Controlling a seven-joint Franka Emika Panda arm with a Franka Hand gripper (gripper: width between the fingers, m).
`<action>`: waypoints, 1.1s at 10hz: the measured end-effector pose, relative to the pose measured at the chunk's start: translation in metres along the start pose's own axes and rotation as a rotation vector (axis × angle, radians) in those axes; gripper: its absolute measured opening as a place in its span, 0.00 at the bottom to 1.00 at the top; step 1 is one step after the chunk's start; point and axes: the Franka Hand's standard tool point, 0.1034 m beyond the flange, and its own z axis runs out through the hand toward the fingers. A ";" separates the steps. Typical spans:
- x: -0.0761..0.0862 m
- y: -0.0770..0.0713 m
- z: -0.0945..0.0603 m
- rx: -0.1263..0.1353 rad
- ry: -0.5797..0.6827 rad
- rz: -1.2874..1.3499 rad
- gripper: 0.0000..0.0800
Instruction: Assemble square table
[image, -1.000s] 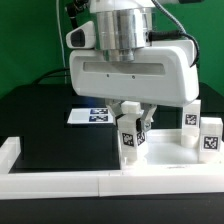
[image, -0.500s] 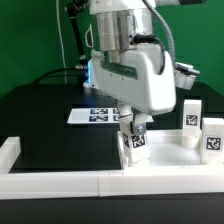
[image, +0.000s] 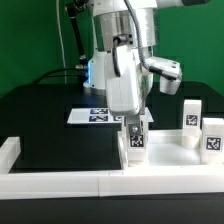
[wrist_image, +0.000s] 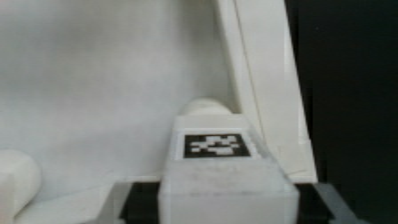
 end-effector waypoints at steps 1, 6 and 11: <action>-0.001 0.000 0.000 -0.001 0.009 -0.059 0.61; -0.012 0.005 0.001 -0.019 0.110 -0.653 0.81; -0.006 0.006 -0.003 0.038 0.041 -1.026 0.81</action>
Offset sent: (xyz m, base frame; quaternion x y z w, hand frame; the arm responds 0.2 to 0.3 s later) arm -0.0188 0.0072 0.0046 -0.0007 0.0716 -0.3809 0.9218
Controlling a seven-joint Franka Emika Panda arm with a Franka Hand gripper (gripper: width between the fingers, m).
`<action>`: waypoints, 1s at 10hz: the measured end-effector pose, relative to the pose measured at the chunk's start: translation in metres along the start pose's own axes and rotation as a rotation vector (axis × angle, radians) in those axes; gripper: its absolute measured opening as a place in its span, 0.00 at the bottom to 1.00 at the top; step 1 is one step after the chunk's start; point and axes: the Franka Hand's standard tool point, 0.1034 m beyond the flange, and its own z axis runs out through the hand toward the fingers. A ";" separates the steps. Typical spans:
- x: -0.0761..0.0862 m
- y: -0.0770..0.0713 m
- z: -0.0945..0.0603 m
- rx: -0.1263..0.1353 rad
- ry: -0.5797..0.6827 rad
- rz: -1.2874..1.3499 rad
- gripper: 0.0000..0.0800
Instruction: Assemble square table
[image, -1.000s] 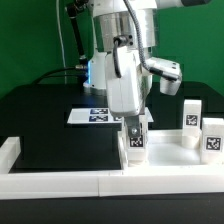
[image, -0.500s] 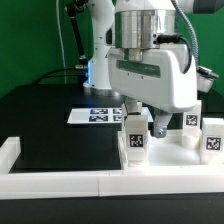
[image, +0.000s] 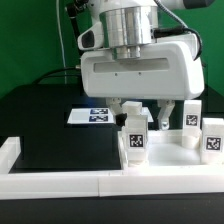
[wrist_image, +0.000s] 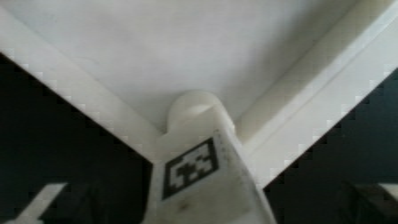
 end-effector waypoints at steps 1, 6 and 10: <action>-0.003 -0.007 0.000 0.002 -0.001 -0.068 0.81; 0.002 0.003 0.005 -0.009 -0.020 -0.297 0.81; 0.003 0.003 0.007 -0.008 -0.030 -0.254 0.53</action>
Offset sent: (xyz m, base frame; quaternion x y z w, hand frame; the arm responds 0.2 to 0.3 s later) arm 0.0000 0.0000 0.0000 0.0000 0.0000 0.0000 1.0000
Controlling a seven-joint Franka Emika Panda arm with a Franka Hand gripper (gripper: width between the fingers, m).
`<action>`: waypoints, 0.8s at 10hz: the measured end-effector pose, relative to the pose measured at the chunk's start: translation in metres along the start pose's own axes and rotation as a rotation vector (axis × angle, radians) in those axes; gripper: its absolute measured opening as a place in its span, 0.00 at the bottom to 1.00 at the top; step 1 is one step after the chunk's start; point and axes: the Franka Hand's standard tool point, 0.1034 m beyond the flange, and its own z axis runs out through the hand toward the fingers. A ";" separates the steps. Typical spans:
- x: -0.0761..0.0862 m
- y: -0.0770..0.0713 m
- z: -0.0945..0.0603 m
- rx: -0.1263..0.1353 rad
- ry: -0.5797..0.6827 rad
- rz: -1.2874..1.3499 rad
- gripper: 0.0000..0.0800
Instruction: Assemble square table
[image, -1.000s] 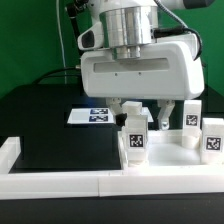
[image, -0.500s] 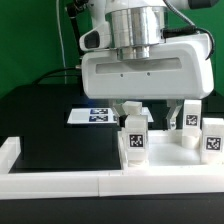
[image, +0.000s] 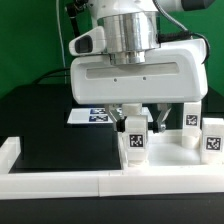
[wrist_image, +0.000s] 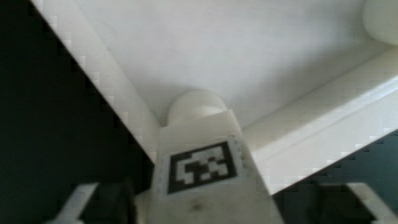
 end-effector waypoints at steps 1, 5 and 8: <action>0.000 0.000 0.000 0.000 -0.001 0.085 0.53; -0.001 0.000 0.001 -0.002 -0.004 0.422 0.36; 0.000 -0.002 -0.001 0.045 -0.053 1.000 0.36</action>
Offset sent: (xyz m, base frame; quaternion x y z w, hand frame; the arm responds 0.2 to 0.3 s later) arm 0.0000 0.0000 0.0000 0.0000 0.0000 0.1938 0.9810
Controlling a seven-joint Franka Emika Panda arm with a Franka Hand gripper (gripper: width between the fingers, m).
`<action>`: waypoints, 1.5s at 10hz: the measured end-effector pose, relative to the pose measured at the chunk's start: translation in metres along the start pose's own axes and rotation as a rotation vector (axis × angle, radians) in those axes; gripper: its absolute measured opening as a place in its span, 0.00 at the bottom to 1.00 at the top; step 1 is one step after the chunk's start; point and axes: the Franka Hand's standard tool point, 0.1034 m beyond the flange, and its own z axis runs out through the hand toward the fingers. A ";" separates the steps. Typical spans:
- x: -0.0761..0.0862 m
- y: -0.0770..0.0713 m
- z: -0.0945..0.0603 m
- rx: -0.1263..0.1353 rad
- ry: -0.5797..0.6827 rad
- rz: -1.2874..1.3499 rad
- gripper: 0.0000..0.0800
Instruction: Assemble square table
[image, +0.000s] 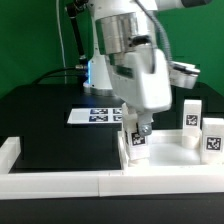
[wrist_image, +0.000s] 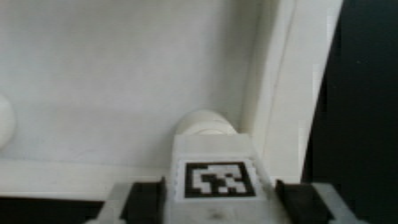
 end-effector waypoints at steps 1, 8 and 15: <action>0.002 0.000 0.000 0.023 -0.041 0.122 0.36; 0.004 -0.006 0.001 0.078 0.026 -0.488 0.80; 0.010 -0.008 0.013 -0.060 0.031 -1.075 0.70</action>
Offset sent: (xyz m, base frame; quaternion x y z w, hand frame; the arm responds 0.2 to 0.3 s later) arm 0.0000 0.0000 0.0000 0.0000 0.0000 0.0000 1.0000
